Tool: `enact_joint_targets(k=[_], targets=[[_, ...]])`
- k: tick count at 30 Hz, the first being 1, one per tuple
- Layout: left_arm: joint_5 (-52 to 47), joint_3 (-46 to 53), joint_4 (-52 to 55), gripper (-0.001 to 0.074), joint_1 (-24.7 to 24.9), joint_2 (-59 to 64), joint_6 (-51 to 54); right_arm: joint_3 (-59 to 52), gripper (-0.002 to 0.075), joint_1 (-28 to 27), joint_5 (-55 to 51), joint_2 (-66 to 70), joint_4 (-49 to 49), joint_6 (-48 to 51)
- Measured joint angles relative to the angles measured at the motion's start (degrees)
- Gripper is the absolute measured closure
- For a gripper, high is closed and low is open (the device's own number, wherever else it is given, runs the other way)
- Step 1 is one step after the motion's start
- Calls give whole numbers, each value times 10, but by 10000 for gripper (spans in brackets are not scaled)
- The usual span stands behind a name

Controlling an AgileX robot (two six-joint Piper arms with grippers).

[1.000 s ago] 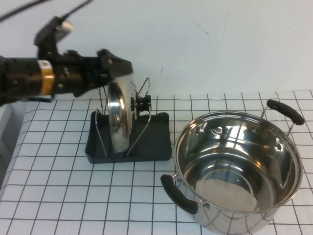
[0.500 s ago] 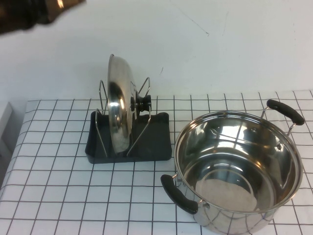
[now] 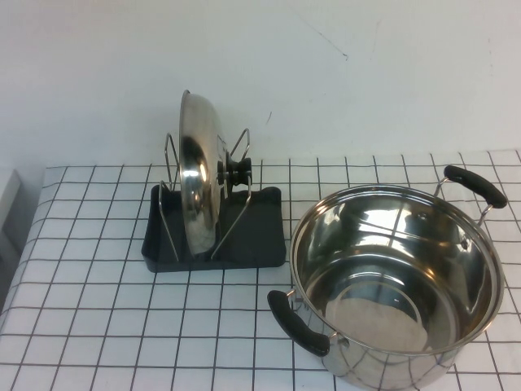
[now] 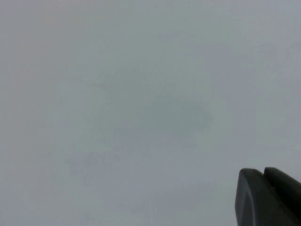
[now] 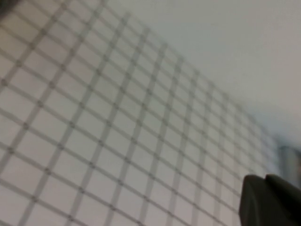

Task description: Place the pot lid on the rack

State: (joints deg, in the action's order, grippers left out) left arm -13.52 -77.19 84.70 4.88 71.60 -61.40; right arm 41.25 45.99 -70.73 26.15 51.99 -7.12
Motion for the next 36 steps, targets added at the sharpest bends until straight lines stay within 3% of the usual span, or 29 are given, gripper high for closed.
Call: enact_joint_targets(k=[3, 6, 11, 17, 22, 30, 36], targets=[[-149, 0, -210, 733, 0, 4, 197, 0, 727, 0, 10, -39, -119, 37], [-242, 0, -399, 735, 0, 4, 308, 0, 727, 0, 70, -78, -239, 86], [-304, 0, -718, 736, 0, -5, 475, -5, 727, 0, 192, -109, -366, 139], [-308, 59, -1054, 734, 0, -54, 695, -84, 727, 0, 277, -110, -412, 156], [-296, 184, -1208, 736, 0, -147, 852, -145, 727, 0, 311, -110, -428, 158], [-287, 381, -1459, 736, 0, -327, 1083, -153, 727, 0, 309, -110, -432, 189], [-257, 451, -1525, 736, 0, -390, 1158, -153, 727, 0, 299, -110, -432, 193]])
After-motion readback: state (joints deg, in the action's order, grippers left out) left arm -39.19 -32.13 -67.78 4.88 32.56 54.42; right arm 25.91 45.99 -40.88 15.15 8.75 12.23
